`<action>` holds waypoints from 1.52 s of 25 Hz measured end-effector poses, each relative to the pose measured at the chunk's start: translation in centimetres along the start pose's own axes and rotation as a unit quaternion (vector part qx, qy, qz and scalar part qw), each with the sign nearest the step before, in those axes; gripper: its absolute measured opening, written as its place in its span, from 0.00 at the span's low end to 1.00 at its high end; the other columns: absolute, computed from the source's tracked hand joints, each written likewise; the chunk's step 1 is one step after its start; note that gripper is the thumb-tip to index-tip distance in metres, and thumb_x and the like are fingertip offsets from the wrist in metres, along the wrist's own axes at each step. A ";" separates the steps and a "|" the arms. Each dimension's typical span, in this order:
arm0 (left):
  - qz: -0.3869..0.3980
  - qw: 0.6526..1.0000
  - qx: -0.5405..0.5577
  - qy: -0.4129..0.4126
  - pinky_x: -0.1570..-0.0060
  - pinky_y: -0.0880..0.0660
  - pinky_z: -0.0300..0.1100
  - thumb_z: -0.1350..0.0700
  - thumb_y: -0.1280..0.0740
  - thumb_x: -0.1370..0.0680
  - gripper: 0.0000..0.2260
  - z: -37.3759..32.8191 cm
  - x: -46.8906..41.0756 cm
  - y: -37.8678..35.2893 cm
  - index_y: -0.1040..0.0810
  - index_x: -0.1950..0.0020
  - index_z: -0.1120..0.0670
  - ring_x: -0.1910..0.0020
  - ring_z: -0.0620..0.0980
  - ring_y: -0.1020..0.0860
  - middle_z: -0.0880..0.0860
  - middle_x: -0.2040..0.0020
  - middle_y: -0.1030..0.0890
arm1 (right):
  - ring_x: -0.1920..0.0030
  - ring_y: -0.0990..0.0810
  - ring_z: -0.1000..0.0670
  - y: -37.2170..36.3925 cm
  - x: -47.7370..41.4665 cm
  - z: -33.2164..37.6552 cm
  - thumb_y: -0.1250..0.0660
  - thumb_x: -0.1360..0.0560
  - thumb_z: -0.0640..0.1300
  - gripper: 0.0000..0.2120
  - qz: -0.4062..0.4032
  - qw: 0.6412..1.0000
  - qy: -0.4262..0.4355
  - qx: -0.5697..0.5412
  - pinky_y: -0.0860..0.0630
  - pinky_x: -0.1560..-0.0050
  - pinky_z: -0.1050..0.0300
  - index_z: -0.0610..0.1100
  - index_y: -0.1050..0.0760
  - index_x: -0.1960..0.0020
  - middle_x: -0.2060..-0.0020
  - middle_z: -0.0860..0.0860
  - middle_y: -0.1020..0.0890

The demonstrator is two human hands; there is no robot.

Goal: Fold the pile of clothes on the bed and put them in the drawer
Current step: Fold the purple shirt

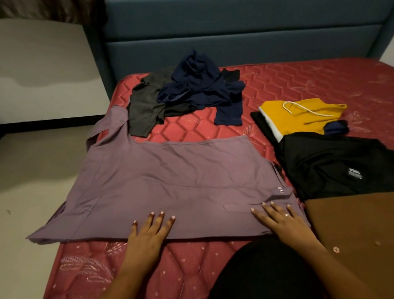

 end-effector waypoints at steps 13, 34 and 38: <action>0.093 0.986 -0.083 0.114 0.38 0.28 0.55 0.64 0.49 0.18 0.31 1.7 2.2 2.4 0.58 0.22 0.43 0.28 0.66 0.38 0.67 0.25 0.45 | 0.50 0.17 0.47 5.0 0.8 -2.2 0.22 0.37 0.48 0.34 0.025 0.980 0.051 0.192 0.23 0.49 0.49 0.62 0.29 0.33 0.48 0.50 0.16; -0.005 0.708 0.530 0.467 0.47 0.29 0.50 0.51 0.35 0.21 0.26 19.5 12.8 3.7 0.40 0.25 0.48 0.38 0.61 0.28 0.59 0.31 0.31 | 0.28 0.35 0.46 15.9 -7.6 26.6 0.45 0.21 0.38 0.27 0.112 0.963 0.230 -0.080 0.39 0.30 0.56 0.53 0.40 0.24 0.25 0.47 0.37; 0.094 0.663 0.581 0.463 0.56 0.25 0.49 0.48 0.38 0.19 0.23 22.1 11.0 2.9 0.37 0.26 0.54 0.52 0.59 0.24 0.61 0.39 0.26 | 0.23 0.48 0.46 14.7 -9.8 38.1 0.47 0.18 0.52 0.26 0.067 0.948 0.303 -0.076 0.48 0.26 0.41 0.55 0.51 0.22 0.22 0.51 0.49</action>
Point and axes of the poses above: each hand's wrist, its own x-axis away from the middle knuckle, its own y-axis out of the back of the hand, z = x × y, the point moved 2 cm from there along -x, towards the middle knuckle
